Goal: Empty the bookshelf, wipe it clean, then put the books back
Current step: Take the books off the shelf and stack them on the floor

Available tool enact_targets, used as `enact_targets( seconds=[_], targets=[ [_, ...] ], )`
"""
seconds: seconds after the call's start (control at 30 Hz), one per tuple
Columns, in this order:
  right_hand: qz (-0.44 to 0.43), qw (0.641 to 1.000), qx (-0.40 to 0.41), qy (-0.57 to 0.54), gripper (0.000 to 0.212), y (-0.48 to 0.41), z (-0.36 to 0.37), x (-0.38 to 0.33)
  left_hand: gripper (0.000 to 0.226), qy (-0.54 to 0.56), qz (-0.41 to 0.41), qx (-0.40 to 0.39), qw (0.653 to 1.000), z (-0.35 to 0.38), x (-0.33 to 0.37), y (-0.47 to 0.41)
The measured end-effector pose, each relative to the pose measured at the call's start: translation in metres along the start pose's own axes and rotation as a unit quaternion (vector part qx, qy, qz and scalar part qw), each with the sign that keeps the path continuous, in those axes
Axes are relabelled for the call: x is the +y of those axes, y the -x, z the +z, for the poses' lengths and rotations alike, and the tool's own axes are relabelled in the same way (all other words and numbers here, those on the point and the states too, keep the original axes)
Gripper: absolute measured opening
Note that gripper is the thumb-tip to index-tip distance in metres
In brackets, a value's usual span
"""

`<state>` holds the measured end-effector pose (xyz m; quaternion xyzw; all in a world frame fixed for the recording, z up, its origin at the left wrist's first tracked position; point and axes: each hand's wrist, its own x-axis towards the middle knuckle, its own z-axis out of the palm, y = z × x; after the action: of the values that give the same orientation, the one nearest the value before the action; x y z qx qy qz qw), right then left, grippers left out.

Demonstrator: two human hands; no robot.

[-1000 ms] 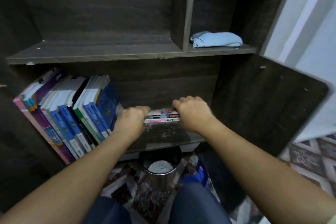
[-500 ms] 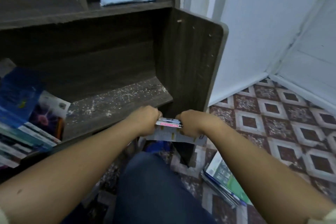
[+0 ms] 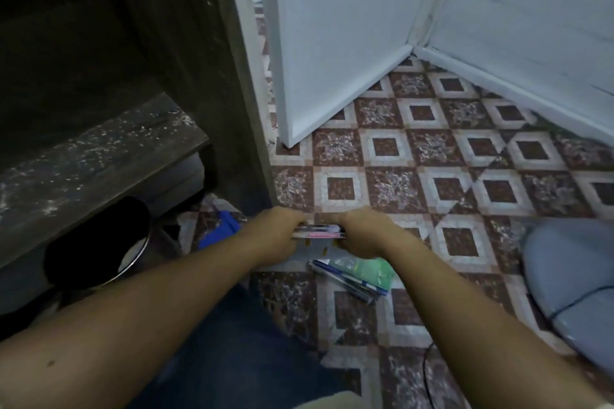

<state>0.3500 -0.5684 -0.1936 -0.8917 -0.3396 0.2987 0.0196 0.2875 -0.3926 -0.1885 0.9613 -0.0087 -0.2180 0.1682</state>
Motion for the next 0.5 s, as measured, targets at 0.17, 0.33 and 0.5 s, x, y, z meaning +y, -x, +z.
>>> enact_targets(
  seconds=[0.17, 0.33, 0.5],
  targets=[
    [0.067, 0.997, 0.038, 0.027, 0.045, -0.026, 0.041, 0.044, 0.020, 0.040, 0.011, -0.005, 0.999, 0.023, 0.002, -0.036],
    [0.155, 0.980, 0.116, 0.033, 0.052, -0.060, 0.079, 0.073, 0.035, 0.061, 0.013, 0.006, 0.998, 0.037, -0.006, -0.066],
    [0.218, 0.963, 0.156, 0.027, 0.072, -0.093, 0.132, 0.095, 0.041, 0.062, 0.005, 0.024, 0.998, 0.050, -0.017, -0.092]
  ],
)
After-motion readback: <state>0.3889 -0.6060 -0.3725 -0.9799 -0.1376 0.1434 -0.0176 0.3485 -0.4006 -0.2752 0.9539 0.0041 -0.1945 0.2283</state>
